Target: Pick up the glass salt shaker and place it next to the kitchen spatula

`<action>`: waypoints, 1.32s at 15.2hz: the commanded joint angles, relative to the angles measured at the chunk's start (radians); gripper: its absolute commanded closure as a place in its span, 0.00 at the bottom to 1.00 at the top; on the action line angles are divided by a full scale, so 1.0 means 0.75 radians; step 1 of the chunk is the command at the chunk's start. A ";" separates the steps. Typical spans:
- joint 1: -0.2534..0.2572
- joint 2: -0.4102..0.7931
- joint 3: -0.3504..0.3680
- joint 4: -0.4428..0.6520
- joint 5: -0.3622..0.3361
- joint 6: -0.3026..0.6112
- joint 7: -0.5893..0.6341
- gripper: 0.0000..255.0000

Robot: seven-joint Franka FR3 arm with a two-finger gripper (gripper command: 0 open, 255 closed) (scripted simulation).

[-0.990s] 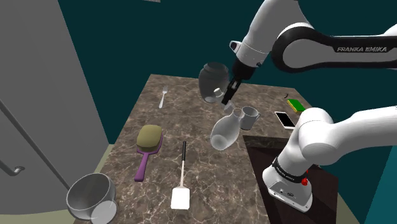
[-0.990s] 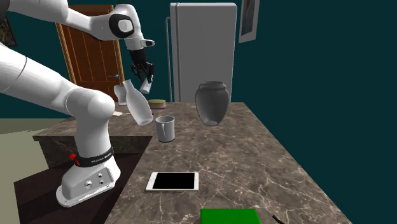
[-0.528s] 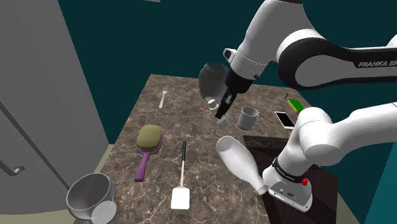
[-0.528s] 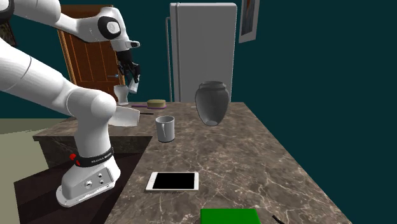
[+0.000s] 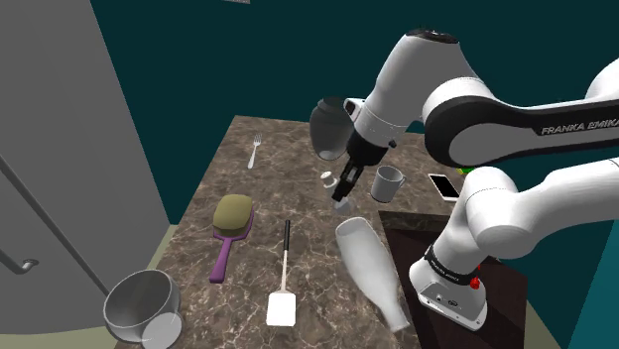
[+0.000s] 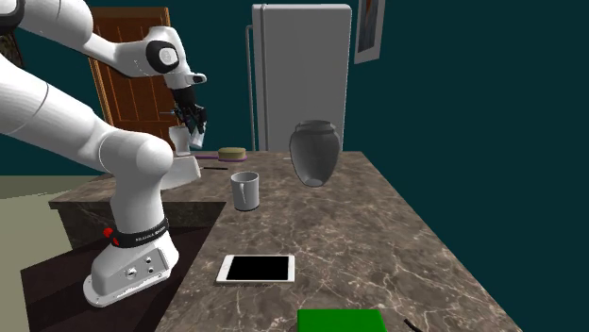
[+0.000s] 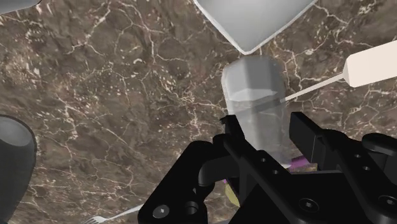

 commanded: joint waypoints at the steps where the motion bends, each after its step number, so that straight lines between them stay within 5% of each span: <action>1: 0.002 0.007 0.005 -0.031 0.005 0.038 -0.001 1.00; 20: 0.033 0.189 0.081 -0.284 0.056 0.469 0.028 1.00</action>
